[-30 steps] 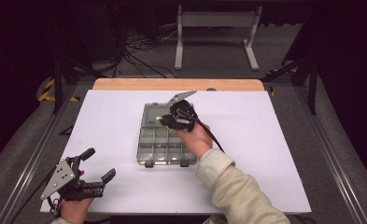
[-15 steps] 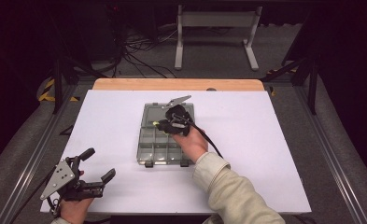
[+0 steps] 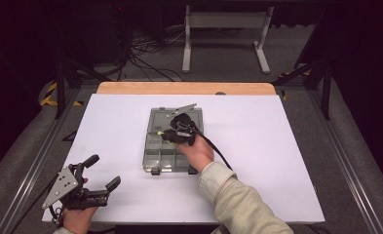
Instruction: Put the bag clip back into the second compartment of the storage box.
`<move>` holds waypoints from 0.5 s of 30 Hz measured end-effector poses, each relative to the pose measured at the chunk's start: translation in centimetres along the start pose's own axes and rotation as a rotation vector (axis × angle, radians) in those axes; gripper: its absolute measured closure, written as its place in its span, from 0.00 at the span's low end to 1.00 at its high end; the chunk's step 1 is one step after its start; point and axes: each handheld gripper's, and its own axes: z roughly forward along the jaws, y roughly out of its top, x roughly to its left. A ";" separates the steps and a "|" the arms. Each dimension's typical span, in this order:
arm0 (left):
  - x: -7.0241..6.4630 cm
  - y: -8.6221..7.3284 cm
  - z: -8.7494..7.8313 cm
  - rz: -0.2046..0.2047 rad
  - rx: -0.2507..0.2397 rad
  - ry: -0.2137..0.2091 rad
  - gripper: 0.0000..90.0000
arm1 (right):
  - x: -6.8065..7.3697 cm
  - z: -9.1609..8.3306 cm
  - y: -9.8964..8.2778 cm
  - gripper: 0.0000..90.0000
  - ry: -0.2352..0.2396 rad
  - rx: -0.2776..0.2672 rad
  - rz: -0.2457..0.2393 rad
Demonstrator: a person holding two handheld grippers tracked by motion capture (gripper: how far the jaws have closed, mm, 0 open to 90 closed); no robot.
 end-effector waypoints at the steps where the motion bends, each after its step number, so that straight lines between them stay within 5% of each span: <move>1: 0.0 0.0 0.0 0.001 0.000 0.000 0.02 | 0.0 0.0 0.0 0.87 0.000 0.000 0.000; 15: 0.0 0.0 0.0 0.000 0.005 -0.004 0.02 | 0.2 0.8 -0.3 0.87 0.018 0.010 0.014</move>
